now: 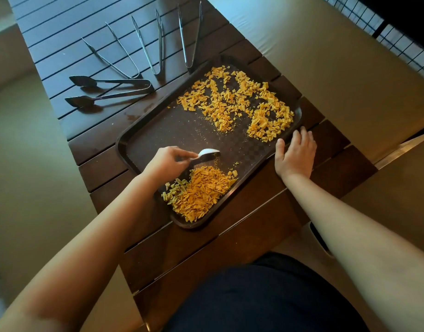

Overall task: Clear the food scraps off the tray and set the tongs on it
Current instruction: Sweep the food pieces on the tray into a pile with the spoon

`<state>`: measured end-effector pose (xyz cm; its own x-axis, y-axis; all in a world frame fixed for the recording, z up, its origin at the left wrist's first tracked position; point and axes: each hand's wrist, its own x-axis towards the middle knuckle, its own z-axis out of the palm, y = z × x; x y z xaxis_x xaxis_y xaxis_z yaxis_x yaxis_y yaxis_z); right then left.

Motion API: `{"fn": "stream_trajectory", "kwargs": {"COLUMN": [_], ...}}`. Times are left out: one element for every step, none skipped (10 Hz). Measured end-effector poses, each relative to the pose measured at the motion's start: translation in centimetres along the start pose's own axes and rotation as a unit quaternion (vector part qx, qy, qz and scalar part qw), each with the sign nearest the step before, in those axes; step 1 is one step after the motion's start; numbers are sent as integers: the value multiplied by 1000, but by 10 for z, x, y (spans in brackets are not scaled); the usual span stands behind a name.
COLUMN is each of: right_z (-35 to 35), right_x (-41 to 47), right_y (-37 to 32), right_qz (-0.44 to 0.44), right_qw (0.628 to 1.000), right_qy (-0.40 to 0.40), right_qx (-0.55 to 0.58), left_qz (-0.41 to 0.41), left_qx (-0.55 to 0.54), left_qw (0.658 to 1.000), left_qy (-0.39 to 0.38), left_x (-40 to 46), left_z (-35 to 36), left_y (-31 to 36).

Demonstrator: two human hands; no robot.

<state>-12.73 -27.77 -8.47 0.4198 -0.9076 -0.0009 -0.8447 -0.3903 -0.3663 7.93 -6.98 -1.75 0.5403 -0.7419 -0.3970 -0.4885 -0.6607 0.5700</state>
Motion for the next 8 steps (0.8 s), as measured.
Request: {"fn": "stream_trajectory", "kwargs": {"right_z": [1, 0, 0, -1, -1, -1, -1, -1], "right_x": [0, 0, 0, 0, 0, 0, 0, 0], "right_y": [0, 0, 0, 0, 0, 0, -1, -1], "right_qz": [1, 1, 2, 1, 2, 4, 4, 4], "right_qw": [1000, 1000, 1000, 1000, 1000, 1000, 1000, 1000], "right_qy": [-1, -1, -2, -3, -6, -5, -7, -6], "right_qx": [-2, -2, -4, -4, -6, -7, -8, -6], "left_qz": [24, 47, 76, 102, 105, 99, 86, 68], "left_qx": [46, 70, 67, 102, 100, 105, 112, 78], "left_qw": [997, 995, 995, 990, 989, 988, 987, 990], "left_qy": [-54, -54, -2, -2, -28, -53, -82, -96], "left_x": [-5, -6, 0, 6, 7, 3, -2, -3], "left_z": [-5, -5, 4, 17, 23, 20, 13, 8], "left_y": [0, 8, 26, 43, 44, 39, 29, 24]}}
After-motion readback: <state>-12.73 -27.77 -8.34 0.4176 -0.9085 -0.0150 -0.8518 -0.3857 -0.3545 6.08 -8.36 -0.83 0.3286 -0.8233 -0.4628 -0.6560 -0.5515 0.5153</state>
